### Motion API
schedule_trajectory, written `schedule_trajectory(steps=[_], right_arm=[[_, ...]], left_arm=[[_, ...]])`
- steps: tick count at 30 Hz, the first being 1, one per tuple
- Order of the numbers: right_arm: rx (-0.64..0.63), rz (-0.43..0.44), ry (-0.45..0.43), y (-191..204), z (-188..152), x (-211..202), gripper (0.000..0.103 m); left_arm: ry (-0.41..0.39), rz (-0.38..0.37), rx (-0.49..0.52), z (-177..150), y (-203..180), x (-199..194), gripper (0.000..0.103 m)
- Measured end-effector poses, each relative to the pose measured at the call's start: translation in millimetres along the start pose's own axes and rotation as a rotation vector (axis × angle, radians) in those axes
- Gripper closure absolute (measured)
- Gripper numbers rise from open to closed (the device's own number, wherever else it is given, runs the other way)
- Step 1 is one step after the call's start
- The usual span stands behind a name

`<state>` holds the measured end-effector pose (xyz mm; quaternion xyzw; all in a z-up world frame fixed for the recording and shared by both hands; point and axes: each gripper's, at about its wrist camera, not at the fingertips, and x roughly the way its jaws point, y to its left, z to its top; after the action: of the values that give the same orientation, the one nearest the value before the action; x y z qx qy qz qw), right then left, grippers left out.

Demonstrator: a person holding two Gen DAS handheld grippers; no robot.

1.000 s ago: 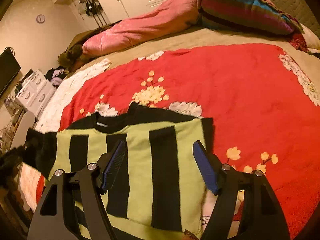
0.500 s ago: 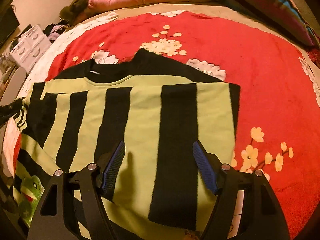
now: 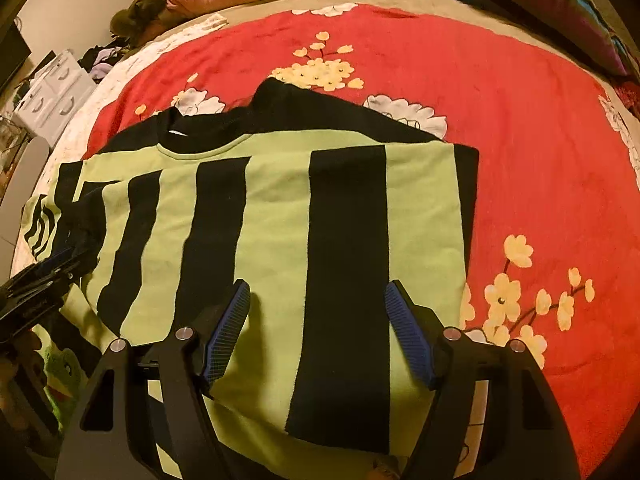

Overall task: Fold small clothes
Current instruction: 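Carry the held sleeve across the shirt body with the right gripper, release, then grasp the other sleeve cuff with the left gripper and lift it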

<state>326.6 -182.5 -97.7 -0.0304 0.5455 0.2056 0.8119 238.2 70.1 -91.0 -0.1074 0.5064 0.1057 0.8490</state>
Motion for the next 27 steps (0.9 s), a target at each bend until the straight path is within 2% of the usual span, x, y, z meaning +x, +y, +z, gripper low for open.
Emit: schedule_trajectory(steps=[3,5,7,9,11,14,15,17,22,27], right_arm=[[0.003,0.001,-0.002,0,1,0,0.032],[0.012,0.035,-0.018,1,1,-4,0.022],[0.011,0.059,-0.047,4,3,-12,0.022],[-0.018,0.071,-0.087,12,5,-22,0.021],[-0.051,0.054,-0.125,20,5,-31,0.014],[-0.075,0.053,-0.156,26,5,-38,0.014],[-0.078,0.053,-0.16,27,4,-40,0.014],[-0.078,0.047,-0.19,28,4,-46,0.006],[-0.091,0.057,-0.301,32,4,-68,0.004],[-0.098,0.061,-0.342,38,3,-78,0.004]], left_arm=[[-0.013,-0.015,-0.015,0,3,-4,0.044],[-0.04,-0.023,-0.029,0,4,-13,0.039],[-0.064,-0.03,-0.024,0,-1,-22,0.034],[-0.075,-0.033,-0.022,0,-1,-30,0.032],[-0.078,-0.045,-0.034,2,-1,-36,0.03],[-0.083,-0.057,-0.044,5,0,-43,0.03],[-0.088,-0.053,-0.039,4,0,-45,0.026],[-0.096,-0.044,-0.031,5,0,-50,0.02],[-0.114,-0.04,-0.033,5,4,-63,0.01],[-0.126,-0.046,-0.057,3,16,-75,0.01]])
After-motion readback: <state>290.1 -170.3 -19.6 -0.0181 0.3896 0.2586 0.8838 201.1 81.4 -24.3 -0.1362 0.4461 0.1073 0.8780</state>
